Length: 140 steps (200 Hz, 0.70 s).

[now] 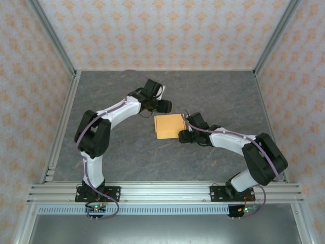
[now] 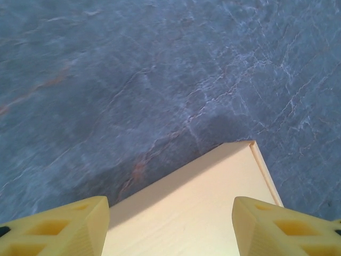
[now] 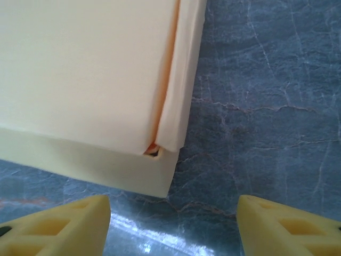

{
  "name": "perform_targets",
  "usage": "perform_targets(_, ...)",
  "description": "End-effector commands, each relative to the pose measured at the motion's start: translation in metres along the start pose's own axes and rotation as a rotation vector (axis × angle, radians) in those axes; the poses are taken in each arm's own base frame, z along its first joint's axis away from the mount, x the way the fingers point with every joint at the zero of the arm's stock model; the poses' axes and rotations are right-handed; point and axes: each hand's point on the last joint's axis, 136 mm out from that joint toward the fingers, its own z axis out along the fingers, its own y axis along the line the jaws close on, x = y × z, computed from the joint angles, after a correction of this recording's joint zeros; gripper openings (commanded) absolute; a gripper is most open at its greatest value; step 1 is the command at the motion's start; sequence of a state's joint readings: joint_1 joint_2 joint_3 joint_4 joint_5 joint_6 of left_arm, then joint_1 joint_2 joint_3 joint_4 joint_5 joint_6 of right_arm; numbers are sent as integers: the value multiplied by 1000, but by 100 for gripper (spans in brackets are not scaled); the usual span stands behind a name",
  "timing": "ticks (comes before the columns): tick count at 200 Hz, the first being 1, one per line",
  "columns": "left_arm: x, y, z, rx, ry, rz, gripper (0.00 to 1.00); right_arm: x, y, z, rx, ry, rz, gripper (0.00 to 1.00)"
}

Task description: Fold the paper box

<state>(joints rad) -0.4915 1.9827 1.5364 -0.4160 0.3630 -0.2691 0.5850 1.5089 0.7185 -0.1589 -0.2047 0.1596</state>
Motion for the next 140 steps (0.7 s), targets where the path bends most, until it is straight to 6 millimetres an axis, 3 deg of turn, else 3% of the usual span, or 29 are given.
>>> perform_targets(1,17,2,15,-4,139,88,62,-8,-6,9,39,-45,29,63)
perform_targets(43,29,-5,42,73,260,131,60,-19,0,21,16,-73,50,59)
perform_targets(140,63,-31,69,196,360,115,49,-50,23,49,-40,-165,67,42)
